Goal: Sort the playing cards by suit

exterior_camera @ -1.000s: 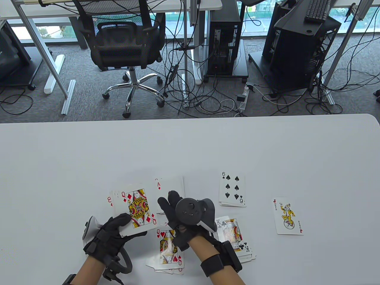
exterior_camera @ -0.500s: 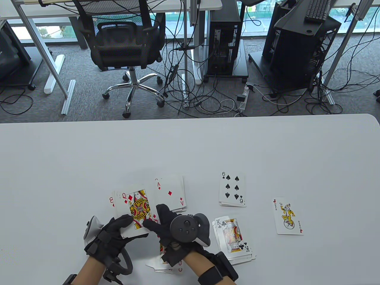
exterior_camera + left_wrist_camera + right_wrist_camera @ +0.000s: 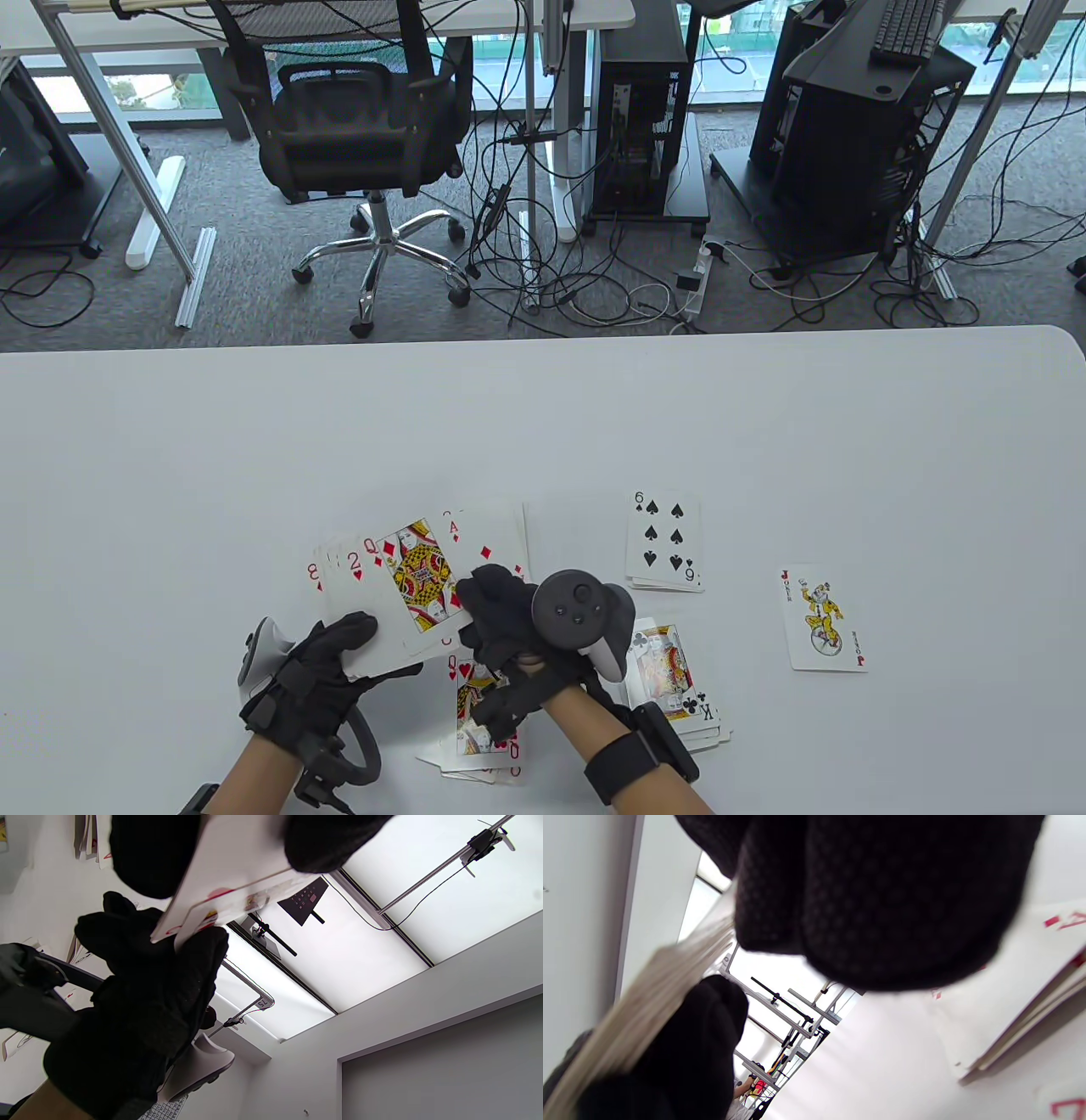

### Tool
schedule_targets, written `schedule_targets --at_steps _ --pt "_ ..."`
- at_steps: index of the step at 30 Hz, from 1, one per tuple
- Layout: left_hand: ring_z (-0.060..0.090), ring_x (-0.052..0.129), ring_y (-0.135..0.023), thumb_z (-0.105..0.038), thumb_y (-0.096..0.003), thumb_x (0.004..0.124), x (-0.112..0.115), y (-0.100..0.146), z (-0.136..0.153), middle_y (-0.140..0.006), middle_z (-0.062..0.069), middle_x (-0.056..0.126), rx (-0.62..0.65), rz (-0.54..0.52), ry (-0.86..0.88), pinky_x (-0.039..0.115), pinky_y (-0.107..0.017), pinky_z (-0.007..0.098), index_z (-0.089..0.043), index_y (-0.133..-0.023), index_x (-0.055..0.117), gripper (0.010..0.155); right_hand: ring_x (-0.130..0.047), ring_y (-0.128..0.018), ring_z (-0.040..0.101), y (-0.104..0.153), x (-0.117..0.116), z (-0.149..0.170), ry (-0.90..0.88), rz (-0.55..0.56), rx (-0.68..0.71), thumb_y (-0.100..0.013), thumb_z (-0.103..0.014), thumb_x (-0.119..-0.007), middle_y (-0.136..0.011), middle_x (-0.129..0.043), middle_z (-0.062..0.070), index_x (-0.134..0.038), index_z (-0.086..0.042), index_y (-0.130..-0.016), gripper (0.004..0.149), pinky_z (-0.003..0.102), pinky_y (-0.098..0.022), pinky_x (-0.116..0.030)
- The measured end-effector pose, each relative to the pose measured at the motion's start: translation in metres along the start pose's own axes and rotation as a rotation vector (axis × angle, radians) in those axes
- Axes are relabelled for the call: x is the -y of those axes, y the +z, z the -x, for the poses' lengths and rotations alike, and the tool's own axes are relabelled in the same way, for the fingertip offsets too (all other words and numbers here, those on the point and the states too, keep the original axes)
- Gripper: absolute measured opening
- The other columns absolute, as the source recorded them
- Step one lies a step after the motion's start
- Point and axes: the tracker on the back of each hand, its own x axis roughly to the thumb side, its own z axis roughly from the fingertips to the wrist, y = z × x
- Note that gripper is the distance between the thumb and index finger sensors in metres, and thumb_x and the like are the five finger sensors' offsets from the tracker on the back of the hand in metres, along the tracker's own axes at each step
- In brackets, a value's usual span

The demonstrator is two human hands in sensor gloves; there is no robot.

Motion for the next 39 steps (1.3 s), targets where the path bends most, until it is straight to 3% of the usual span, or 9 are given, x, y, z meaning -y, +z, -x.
schedule_targets --at_steps 3,5,7,13,18,23,31,34,39 --pt "0.032 0.078 -0.095 -0.034 -0.0628 0.069 0.0 0.0 0.0 -0.112 0.004 0.059 0.004 -0.003 0.005 0.081 -0.059 0.043 -0.023 -0.11 0.041 0.056 -0.098 -0.01 0.018 -0.015 0.021 0.017 -0.161 0.012 -0.099 -0.055 -0.023 -0.066 -0.034 -0.095 0.003 -0.075 0.011 -0.071 0.038 0.043 -0.031 -0.087" --pt "0.032 0.078 -0.095 -0.034 -0.0628 0.069 0.0 0.0 0.0 -0.112 0.004 0.06 0.006 -0.006 0.008 0.08 -0.059 0.043 -0.023 -0.11 0.041 0.056 -0.097 -0.012 0.016 -0.022 0.032 0.028 -0.314 0.086 -0.156 -0.056 -0.022 -0.064 -0.036 -0.094 0.002 -0.073 0.011 -0.072 0.038 0.042 -0.032 -0.087" --pt "0.032 0.078 -0.095 -0.034 -0.0629 0.069 0.0 0.0 0.0 -0.112 0.004 0.059 0.006 -0.004 0.011 0.08 -0.06 0.043 -0.023 -0.11 0.041 0.056 -0.097 -0.011 0.015 -0.026 0.04 0.037 -0.358 0.192 -0.213 -0.056 -0.021 -0.063 -0.034 -0.093 0.003 -0.072 0.012 -0.071 0.038 0.042 -0.032 -0.087" --pt "0.032 0.077 -0.095 -0.034 -0.063 0.069 0.0 0.001 0.0 -0.112 0.004 0.059 0.0 -0.007 0.01 0.08 -0.06 0.043 -0.023 -0.11 0.041 0.056 -0.097 -0.009 0.016 -0.041 0.029 0.048 0.016 0.147 -0.255 -0.055 -0.022 -0.065 -0.033 -0.094 0.003 -0.073 0.013 -0.071 0.039 0.042 -0.03 -0.087" --pt "0.032 0.077 -0.095 -0.035 -0.063 0.069 0.0 0.001 0.0 -0.112 0.004 0.059 -0.003 -0.01 0.004 0.08 -0.059 0.043 -0.023 -0.11 0.041 0.056 -0.096 -0.007 0.017 -0.055 -0.002 0.044 0.196 0.048 -0.297 -0.054 -0.021 -0.066 -0.031 -0.094 0.004 -0.074 0.014 -0.071 0.04 0.043 -0.028 -0.087" --pt "0.032 0.077 -0.095 -0.035 -0.063 0.069 0.0 0.001 0.0 -0.112 0.004 0.059 -0.004 -0.007 0.006 0.08 -0.06 0.043 -0.023 -0.11 0.041 0.056 -0.096 -0.006 0.017 -0.067 -0.027 0.042 0.5 -0.105 -0.347 -0.054 -0.02 -0.066 -0.03 -0.095 0.004 -0.074 0.016 -0.071 0.041 0.043 -0.027 -0.087" --pt "0.033 0.077 -0.095 -0.035 -0.063 0.069 0.0 0.001 0.0 -0.112 0.004 0.059 -0.015 -0.005 0.011 0.08 -0.06 0.043 -0.023 -0.11 0.041 0.056 -0.093 -0.003 0.016 -0.073 -0.046 0.04 0.955 -0.25 -0.334 -0.054 -0.03 -0.067 -0.026 -0.094 0.002 -0.076 0.017 -0.068 0.05 0.039 -0.023 -0.087" --pt "0.032 0.077 -0.095 -0.035 -0.0631 0.069 0.001 0.001 0.0 -0.112 0.004 0.059 -0.016 -0.005 0.011 0.08 -0.06 0.043 -0.023 -0.11 0.041 0.056 -0.093 -0.002 0.015 -0.072 -0.046 0.042 1.022 -0.253 -0.304 -0.055 -0.033 -0.067 -0.024 -0.093 0.001 -0.077 0.016 -0.066 0.051 0.04 -0.022 -0.087" --pt "0.033 0.077 -0.095 -0.035 -0.0631 0.069 0.001 0.001 0.0 -0.112 0.004 0.059 -0.014 -0.007 0.01 0.08 -0.06 0.043 -0.023 -0.11 0.041 0.056 -0.093 -0.002 0.016 -0.071 -0.041 0.043 0.985 -0.258 -0.327 -0.055 -0.035 -0.067 -0.025 -0.094 0.001 -0.078 0.015 -0.066 0.053 0.04 -0.022 -0.087"
